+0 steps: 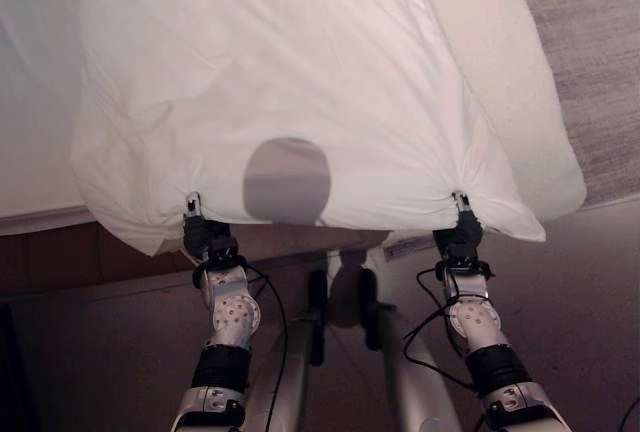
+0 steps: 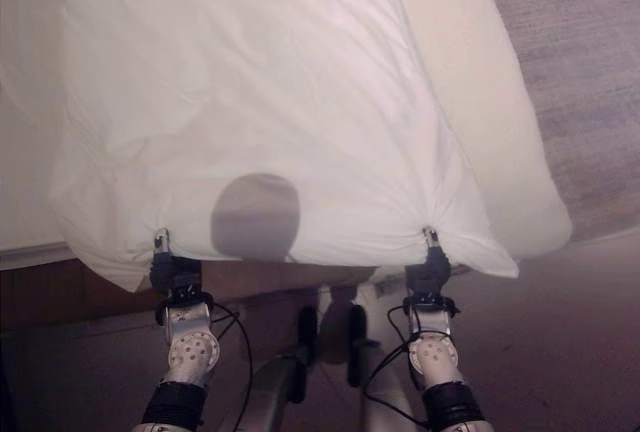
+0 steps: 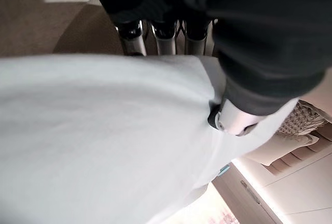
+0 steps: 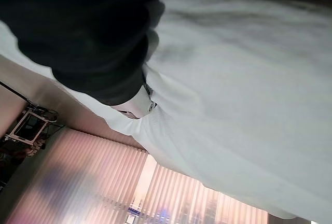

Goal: Make the bed

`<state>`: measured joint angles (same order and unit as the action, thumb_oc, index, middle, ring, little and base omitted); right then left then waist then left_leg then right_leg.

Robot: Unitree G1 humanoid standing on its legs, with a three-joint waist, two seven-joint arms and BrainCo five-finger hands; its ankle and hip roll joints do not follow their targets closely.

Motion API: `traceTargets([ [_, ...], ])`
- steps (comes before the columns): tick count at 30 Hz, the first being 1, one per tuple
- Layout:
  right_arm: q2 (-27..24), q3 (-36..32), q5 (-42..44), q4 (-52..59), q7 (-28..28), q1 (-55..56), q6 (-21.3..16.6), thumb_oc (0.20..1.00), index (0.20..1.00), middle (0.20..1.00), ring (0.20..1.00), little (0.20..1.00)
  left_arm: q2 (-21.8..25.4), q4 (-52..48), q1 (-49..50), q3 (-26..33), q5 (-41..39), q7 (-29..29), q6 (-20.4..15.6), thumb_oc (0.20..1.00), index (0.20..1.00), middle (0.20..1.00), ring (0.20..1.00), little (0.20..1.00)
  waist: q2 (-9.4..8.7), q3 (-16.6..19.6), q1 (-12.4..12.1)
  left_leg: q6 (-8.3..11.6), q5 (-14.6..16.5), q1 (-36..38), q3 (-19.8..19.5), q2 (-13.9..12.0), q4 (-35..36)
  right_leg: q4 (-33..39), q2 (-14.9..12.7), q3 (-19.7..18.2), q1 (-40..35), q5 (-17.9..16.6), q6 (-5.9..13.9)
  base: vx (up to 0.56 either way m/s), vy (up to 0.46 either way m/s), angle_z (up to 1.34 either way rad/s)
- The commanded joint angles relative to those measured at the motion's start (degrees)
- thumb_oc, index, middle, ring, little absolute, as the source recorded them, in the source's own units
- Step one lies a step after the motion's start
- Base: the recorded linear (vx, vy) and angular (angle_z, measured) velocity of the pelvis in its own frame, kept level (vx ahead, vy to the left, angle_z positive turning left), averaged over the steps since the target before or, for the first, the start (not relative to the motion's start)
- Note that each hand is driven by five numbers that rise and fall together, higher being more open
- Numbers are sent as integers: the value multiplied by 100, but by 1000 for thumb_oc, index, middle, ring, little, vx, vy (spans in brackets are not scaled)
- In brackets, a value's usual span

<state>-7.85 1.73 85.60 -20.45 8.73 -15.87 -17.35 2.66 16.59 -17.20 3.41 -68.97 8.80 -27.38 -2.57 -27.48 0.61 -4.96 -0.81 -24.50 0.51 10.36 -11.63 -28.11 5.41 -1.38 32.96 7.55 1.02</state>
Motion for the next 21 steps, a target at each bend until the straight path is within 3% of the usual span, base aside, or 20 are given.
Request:
traceTargets([
  [1,-469,-541,-60,-96,210,475,-336,200,200,200,200,200,395,-491,214,491,199,-85,-181,200,200,200,200,200,31,578,33,378,387,-169,89,-155,-313,1148,-16,-96,-431,-648,255,-12,-93,19],
  [4,-543,-554,-76,-140,218,499,-295,200,200,200,200,200,249,-486,287,476,78,-51,-244,200,200,200,200,200,60,525,-2,563,415,-397,139,-193,-970,1310,-85,-73,-641,-717,179,-35,-108,10],
  [6,-626,-613,-163,-142,159,522,-296,200,200,200,200,200,201,-428,274,418,90,-33,-221,200,200,200,200,200,93,473,-1,855,97,-682,198,-251,-1485,1416,-205,2,-780,-693,141,-55,-50,17],
  [7,-670,-621,-181,-179,140,463,-285,200,200,200,200,200,152,-420,267,427,57,-23,-249,200,200,200,200,200,115,489,-47,940,53,-759,-86,-183,-1615,1462,-227,3,-800,-732,118,-54,-7,42],
  [9,-675,-601,-194,-204,134,449,-283,200,200,200,200,200,158,-412,265,432,48,-14,-251,200,200,200,200,200,108,524,-42,848,134,-698,-183,-174,-1507,1506,-231,2,-809,-727,140,-26,-1,38],
  [10,-683,-571,-186,-213,115,418,-304,200,200,200,200,200,170,-438,270,481,56,20,-276,200,200,200,200,200,52,539,-21,698,331,-602,-319,-563,-1310,1430,-297,-51,-756,-643,177,-33,-15,10],
  [11,-682,-569,-186,-213,114,414,-304,200,200,200,200,200,171,-441,268,484,59,24,-275,200,200,200,200,200,47,544,-16,699,301,-617,-318,-559,-1297,1433,-302,-51,-738,-664,177,-23,42,9],
  [12,-705,-578,-213,-241,98,363,-319,200,200,200,200,200,230,-585,320,535,108,24,-331,200,200,200,200,200,-28,564,-63,682,147,-535,-714,-982,-849,1325,-377,-90,-681,-562,184,-13,49,17],
  [13,-704,-579,-212,-242,99,359,-319,200,200,200,200,200,230,-593,321,534,113,30,-330,200,200,200,200,200,-36,571,-54,687,96,-541,-720,-975,-807,1331,-387,-85,-662,-587,181,9,87,21],
  [14,-682,-558,-200,-246,105,375,-332,200,200,200,200,200,251,-663,346,547,132,90,-371,200,200,200,200,200,-45,579,-76,708,-130,-386,-941,-1192,-354,1214,-391,-89,-605,-508,165,-5,171,15],
  [15,-646,-520,-181,-254,82,367,-367,200,200,200,200,200,309,-720,344,556,204,222,-436,200,200,200,200,200,-32,558,-115,799,-575,-266,-1112,-1728,245,948,-426,-99,-492,-372,163,10,159,2],
  [16,-643,-520,-183,-255,80,365,-369,200,200,200,200,200,306,-734,347,553,223,245,-435,200,200,200,200,200,-37,571,-100,819,-657,-215,-1120,-1740,389,916,-427,-84,-466,-357,148,10,252,-3],
  [18,-648,-488,-217,-225,48,330,-385,200,200,200,200,200,405,-777,329,556,400,370,-464,200,200,200,200,200,20,595,-129,942,-849,-20,-1093,-2082,891,695,-529,-76,-381,-213,228,13,407,6],
  [19,-608,-445,-210,-219,50,308,-408,200,200,200,200,200,437,-767,264,481,429,396,-499,200,200,200,200,200,117,546,-123,1045,-682,145,-692,-2167,970,605,-723,-16,-293,-247,374,-16,424,8],
  [20,-606,-448,-211,-219,50,300,-409,200,200,200,200,200,439,-768,254,482,434,402,-500,200,200,200,200,200,116,548,-130,1045,-700,120,-691,-2168,962,616,-719,-22,-274,-276,376,-60,432,1],
  [21,-557,-457,-211,-207,33,247,-443,200,200,200,200,200,475,-770,144,407,510,440,-521,200,200,200,200,200,123,491,-131,1065,-625,-31,-511,-2099,699,699,-903,2,-243,-405,474,-65,346,1],
])
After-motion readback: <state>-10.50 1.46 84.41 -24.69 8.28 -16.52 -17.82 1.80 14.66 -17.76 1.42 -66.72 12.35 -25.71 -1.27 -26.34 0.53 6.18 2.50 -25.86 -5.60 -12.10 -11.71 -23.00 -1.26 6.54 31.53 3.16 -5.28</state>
